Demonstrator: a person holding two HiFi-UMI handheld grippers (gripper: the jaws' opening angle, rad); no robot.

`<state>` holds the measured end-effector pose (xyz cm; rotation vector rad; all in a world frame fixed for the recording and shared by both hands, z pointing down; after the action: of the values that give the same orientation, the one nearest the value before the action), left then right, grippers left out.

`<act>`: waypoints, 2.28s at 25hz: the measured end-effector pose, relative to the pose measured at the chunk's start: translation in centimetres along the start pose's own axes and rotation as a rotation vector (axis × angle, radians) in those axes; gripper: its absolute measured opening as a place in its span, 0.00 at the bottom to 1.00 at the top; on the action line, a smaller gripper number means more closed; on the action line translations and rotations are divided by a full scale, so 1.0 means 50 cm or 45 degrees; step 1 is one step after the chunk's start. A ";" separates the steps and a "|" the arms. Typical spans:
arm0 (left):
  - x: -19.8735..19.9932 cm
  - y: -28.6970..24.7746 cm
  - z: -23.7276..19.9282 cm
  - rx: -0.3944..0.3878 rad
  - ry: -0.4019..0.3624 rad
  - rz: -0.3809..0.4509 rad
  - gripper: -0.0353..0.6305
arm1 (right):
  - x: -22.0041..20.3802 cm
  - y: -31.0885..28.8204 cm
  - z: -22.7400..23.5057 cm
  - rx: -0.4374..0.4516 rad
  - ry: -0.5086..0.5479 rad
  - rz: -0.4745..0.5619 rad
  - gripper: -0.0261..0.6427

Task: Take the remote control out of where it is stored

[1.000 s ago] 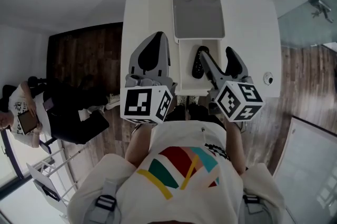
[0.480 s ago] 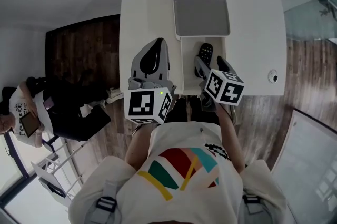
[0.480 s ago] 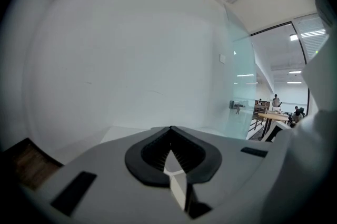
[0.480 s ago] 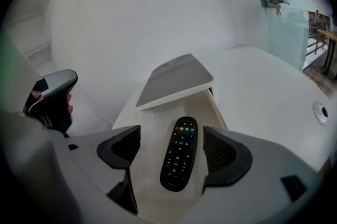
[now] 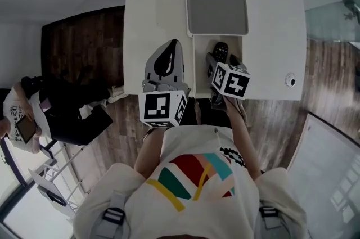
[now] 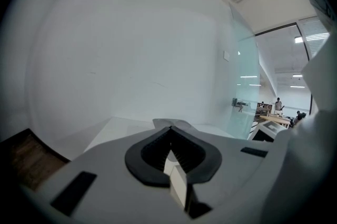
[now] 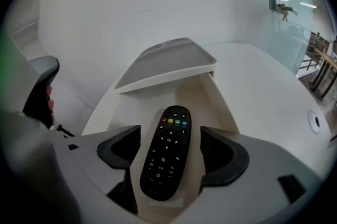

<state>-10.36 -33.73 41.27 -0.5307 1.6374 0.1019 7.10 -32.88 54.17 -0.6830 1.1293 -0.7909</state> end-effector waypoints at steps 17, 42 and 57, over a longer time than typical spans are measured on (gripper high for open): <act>0.002 -0.022 -0.014 0.009 0.053 -0.008 0.06 | -0.016 -0.019 0.002 -0.170 0.168 -0.069 0.44; 0.040 -0.002 0.016 0.010 0.042 0.044 0.06 | 0.040 0.066 -0.011 -0.027 0.123 0.137 0.43; 0.172 0.007 0.065 0.016 -0.007 0.181 0.06 | 0.215 0.290 -0.047 0.103 0.255 0.671 0.43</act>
<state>-7.91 -34.61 32.44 -0.4039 1.6683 0.1979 10.12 -33.96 36.24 -0.2183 1.3733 -0.4542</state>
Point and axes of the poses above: the fingertips, and each gripper's own axes: y backward along the fingers, z to its right, x out of its top, the point moved 6 cm from there along y, backward along the fingers, and after that the axes turned 2 degrees about -y, right-handed, at the moved point
